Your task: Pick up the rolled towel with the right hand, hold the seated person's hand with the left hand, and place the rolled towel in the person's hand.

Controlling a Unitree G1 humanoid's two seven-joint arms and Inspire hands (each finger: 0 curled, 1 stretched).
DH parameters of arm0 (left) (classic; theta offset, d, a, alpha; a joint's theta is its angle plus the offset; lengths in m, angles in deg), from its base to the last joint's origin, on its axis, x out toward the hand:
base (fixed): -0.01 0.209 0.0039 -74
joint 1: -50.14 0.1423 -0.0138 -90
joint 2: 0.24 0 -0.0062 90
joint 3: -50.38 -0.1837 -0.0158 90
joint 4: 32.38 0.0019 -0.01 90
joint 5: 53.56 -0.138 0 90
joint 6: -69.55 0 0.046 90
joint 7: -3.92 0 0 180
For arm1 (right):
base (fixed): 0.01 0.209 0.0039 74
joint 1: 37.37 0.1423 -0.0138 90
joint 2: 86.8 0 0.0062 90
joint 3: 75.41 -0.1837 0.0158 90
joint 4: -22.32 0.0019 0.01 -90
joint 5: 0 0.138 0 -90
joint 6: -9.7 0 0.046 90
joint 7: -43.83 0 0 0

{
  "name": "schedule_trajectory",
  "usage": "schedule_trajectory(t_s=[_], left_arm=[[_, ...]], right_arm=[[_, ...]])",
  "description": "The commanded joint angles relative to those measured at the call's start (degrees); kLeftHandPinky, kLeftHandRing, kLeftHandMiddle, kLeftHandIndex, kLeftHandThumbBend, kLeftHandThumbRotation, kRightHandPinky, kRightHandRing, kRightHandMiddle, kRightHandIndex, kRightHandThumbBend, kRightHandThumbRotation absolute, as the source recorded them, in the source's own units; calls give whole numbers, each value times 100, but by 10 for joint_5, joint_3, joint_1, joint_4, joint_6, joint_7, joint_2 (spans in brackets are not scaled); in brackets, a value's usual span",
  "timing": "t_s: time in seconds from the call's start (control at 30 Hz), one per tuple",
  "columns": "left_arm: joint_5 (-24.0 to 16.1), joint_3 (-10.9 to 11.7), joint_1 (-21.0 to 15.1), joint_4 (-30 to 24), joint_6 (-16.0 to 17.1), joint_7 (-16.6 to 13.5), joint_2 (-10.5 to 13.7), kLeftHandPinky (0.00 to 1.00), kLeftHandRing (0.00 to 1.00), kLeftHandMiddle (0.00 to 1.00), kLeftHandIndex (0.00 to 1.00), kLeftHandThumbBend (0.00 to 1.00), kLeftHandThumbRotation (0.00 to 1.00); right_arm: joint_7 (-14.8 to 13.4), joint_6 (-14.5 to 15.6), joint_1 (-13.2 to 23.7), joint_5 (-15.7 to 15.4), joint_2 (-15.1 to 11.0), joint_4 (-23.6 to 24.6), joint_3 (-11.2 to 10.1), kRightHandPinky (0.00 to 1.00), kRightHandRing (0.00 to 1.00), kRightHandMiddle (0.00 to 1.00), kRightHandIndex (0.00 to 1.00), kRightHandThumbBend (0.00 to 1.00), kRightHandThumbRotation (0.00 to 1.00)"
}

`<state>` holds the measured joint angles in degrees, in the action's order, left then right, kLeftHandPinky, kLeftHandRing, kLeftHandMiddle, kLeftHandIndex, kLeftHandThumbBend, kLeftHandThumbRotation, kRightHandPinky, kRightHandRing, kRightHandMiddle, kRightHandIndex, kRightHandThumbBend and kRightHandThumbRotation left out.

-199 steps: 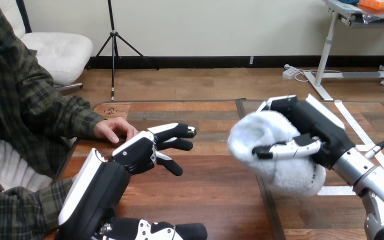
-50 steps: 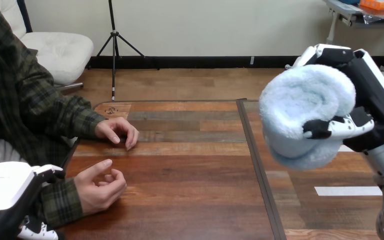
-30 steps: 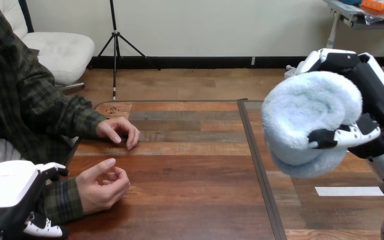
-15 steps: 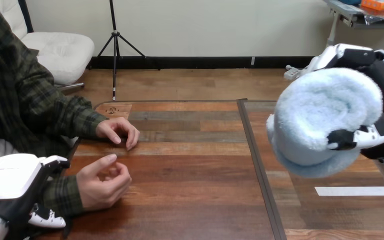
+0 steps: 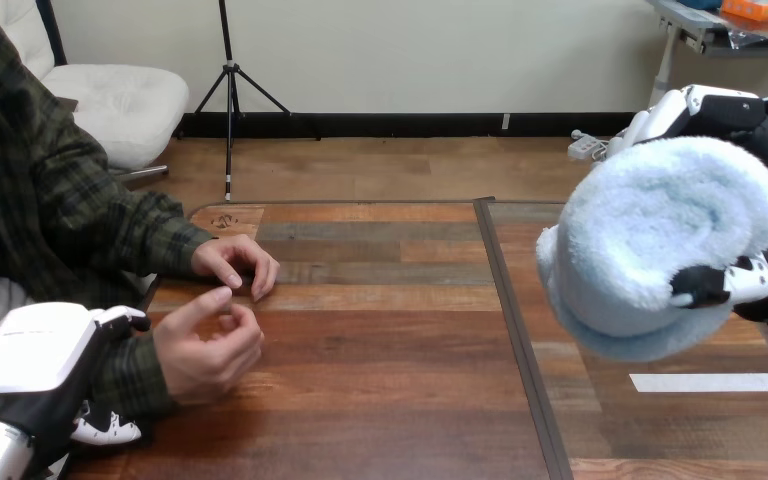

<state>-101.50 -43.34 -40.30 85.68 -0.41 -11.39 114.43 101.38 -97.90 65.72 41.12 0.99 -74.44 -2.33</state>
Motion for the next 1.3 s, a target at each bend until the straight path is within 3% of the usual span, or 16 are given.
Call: schedule_trajectory(t_s=[0.0,0.33,0.63,0.97,1.17,1.27], left_arm=[[-5,-33,-29,40,1,-12,-1,58,65,71,73,100,10],[-4,-60,-54,79,6,-33,0,54,61,68,71,100,8],[1,-77,-68,90,-7,-15,-1,57,63,70,73,100,11],[-9,-99,-82,102,-21,-12,-1,59,66,72,77,100,18],[-1,-103,-83,100,-29,-11,-6,56,63,70,75,100,15],[7,-101,-82,100,-28,-11,-8,52,59,67,71,97,8]], right_arm=[[0,19,11,28,-15,41,-17,13,19,24,27,75,0],[0,51,0,49,-17,65,-24,12,19,24,27,76,0],[1,83,-8,61,-22,84,-33,12,19,24,28,75,0],[-2,80,-9,52,-18,95,-42,12,19,24,28,75,0],[2,86,-6,62,-16,96,-45,11,18,23,28,75,0],[8,94,-4,70,-17,96,-46,11,18,23,28,74,0]])
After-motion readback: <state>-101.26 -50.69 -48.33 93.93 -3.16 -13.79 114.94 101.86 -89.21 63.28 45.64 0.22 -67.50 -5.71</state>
